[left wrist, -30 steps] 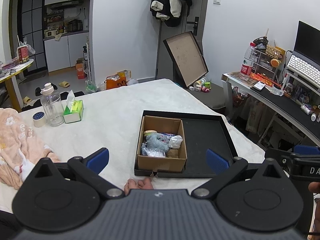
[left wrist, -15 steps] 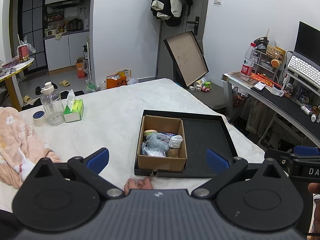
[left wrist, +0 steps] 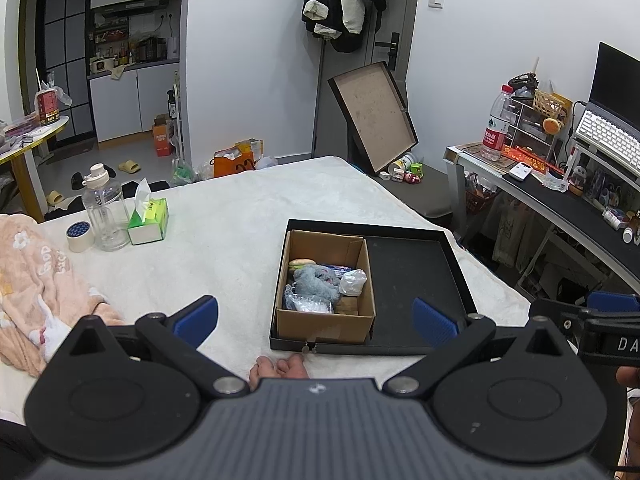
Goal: Organize soft objects
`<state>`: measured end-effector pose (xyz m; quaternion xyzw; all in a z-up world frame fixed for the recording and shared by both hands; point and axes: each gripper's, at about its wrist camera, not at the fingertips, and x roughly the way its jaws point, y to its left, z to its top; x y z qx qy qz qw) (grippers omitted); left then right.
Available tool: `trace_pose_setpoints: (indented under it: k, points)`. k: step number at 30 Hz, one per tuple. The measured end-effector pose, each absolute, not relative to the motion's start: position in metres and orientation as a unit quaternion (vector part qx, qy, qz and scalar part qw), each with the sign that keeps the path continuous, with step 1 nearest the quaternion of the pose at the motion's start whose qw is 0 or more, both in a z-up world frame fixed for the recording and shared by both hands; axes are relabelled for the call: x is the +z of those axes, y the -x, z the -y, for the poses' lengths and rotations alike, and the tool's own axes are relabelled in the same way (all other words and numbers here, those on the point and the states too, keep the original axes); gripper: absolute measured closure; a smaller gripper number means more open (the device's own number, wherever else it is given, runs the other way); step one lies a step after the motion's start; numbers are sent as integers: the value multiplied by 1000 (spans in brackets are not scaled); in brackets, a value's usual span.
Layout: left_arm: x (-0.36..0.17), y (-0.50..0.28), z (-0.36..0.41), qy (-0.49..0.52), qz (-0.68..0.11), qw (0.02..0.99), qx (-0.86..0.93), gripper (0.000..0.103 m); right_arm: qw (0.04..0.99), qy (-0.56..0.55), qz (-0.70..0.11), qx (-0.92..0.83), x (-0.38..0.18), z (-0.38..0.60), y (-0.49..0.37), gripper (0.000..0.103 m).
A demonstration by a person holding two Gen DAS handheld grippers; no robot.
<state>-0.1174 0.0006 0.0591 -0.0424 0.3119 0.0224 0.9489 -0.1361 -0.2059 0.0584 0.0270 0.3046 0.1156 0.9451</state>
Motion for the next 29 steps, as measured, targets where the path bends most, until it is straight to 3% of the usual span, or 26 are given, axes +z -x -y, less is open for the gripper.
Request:
trace_pose_setpoints:
  k: [29]
  points:
    - [51,117,1,39,-319,947,17,0,943,-28,-311,113,52,206,136,0]
